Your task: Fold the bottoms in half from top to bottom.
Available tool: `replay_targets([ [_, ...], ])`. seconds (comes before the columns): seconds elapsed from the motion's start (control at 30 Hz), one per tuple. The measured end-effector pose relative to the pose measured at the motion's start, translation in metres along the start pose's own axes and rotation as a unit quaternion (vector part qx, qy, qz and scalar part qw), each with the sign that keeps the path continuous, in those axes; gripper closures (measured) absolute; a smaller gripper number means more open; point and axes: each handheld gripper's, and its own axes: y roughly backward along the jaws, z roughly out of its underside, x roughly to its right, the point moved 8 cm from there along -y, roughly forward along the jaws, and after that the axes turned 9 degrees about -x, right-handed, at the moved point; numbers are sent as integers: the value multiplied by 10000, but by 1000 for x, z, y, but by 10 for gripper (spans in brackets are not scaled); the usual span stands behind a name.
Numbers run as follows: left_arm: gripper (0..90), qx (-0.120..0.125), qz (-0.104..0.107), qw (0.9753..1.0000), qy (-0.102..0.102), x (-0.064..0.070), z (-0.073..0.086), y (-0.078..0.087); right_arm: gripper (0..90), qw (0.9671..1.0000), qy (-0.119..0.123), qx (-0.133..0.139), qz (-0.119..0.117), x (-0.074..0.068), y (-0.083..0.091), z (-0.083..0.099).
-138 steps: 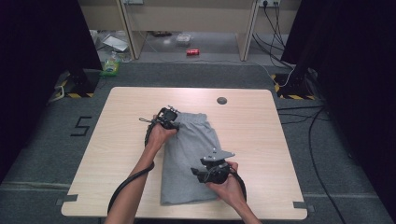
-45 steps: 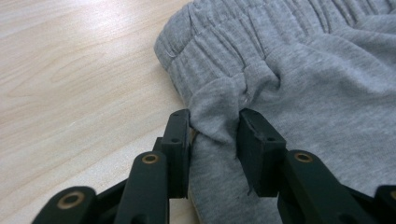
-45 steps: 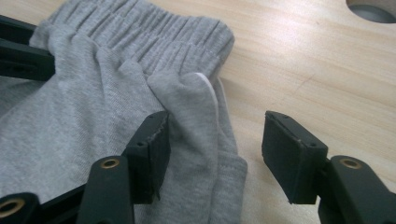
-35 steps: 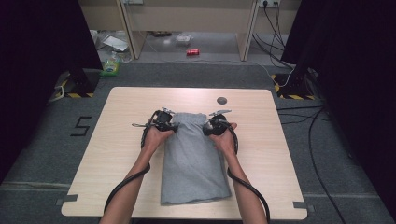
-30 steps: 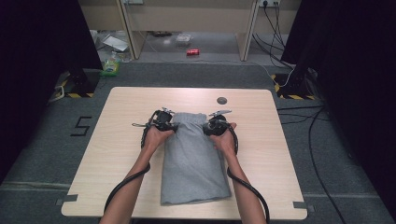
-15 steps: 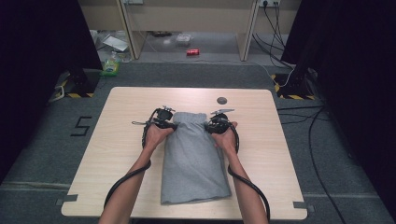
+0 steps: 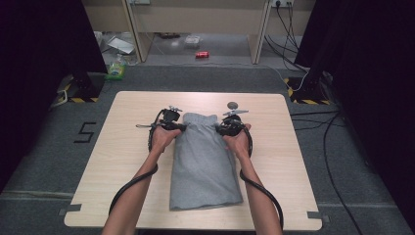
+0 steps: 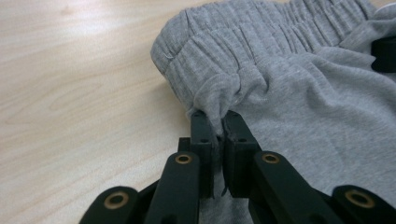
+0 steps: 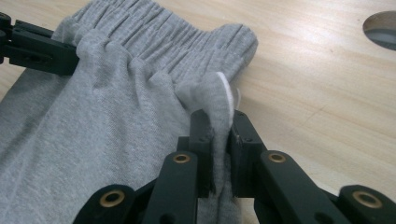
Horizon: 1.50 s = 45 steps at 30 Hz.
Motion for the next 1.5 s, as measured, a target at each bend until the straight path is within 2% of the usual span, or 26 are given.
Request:
replay_targets([
  [0.17,838,148,137,9998,38,1,-7,7,826,10000,-33,90,1,3,7,-4],
  [0.4,839,322,170,9993,-103,2,-16,24,828,9997,56,246,14,2,20,-16],
  [0.63,839,472,256,9979,-359,10,-13,40,828,9991,204,357,-47,-4,32,-18],
  [0.9,839,698,487,9945,-605,24,0,62,828,9968,552,542,-211,-13,55,-7],
  [1.13,839,989,761,9888,-814,42,20,85,828,9939,738,712,-398,-27,75,9],
  [1.27,838,1065,865,9865,-897,48,35,91,827,9918,831,818,-516,-37,86,23],
  [1.5,837,1141,993,9827,-1073,62,62,94,827,9895,1052,840,-525,-55,97,48],
])
